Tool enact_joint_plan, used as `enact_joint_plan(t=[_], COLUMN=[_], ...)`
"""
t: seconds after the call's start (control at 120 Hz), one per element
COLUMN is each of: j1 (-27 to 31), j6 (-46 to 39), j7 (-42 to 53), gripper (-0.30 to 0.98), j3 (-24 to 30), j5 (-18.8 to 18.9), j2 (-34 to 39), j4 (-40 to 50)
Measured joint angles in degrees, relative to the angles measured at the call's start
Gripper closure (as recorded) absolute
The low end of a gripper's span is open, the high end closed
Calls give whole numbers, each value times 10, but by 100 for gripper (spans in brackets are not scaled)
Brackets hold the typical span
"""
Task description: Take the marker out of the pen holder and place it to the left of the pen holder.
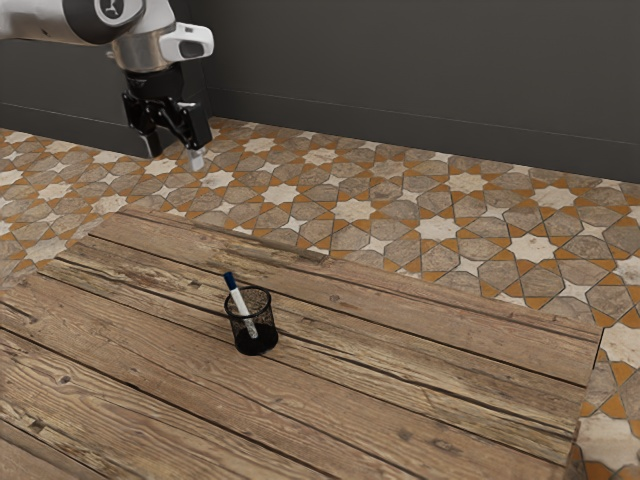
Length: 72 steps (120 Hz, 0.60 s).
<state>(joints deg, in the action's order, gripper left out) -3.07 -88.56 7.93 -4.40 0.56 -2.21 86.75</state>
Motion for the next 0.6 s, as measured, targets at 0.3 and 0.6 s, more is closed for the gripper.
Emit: enact_joint_plan(t=[0.3,0.6], j1=[-10,25], j6=[-35,-146], j7=[13,67], gripper=[0,0], j3=[-10,-28], j5=[-15,-99], j2=[0,-73], j4=[80,167])
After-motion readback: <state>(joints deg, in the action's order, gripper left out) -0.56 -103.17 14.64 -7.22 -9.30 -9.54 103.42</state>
